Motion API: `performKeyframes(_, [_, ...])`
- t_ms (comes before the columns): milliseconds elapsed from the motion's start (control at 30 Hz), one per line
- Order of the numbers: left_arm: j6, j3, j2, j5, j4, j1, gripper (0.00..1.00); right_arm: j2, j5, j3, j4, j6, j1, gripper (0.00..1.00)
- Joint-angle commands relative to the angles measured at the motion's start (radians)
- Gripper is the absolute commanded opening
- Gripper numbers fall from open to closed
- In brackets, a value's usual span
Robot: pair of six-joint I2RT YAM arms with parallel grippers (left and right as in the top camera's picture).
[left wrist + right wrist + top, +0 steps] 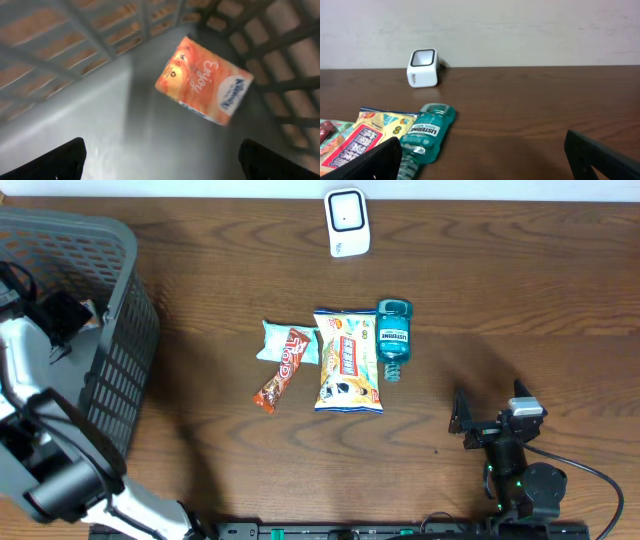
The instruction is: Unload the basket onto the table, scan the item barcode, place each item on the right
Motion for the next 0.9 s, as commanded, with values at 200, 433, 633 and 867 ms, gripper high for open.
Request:
performKeyframes(200, [0.205, -0.001, 0.101, -0.001, 0.12, -0.003, 0.98, -0.006, 0.0, -0.001, -0.004, 0.006, 0.001, 0.99])
performKeyframes(433, [0.341, -0.003, 0.132, -0.001, 0.162, -0.007, 0.98, -0.006, 0.0, -0.001, -0.004, 0.006, 0.001, 0.99])
performKeyframes(633, [0.365, -0.004, 0.148, -0.001, 0.182, -0.006, 0.98, -0.006, 0.0, -0.001, -0.004, 0.006, 0.001, 0.99])
performKeyframes(867, [0.365, -0.004, 0.191, -0.001, 0.185, -0.006, 0.98, -0.006, 0.0, -0.001, -0.004, 0.006, 0.001, 0.99])
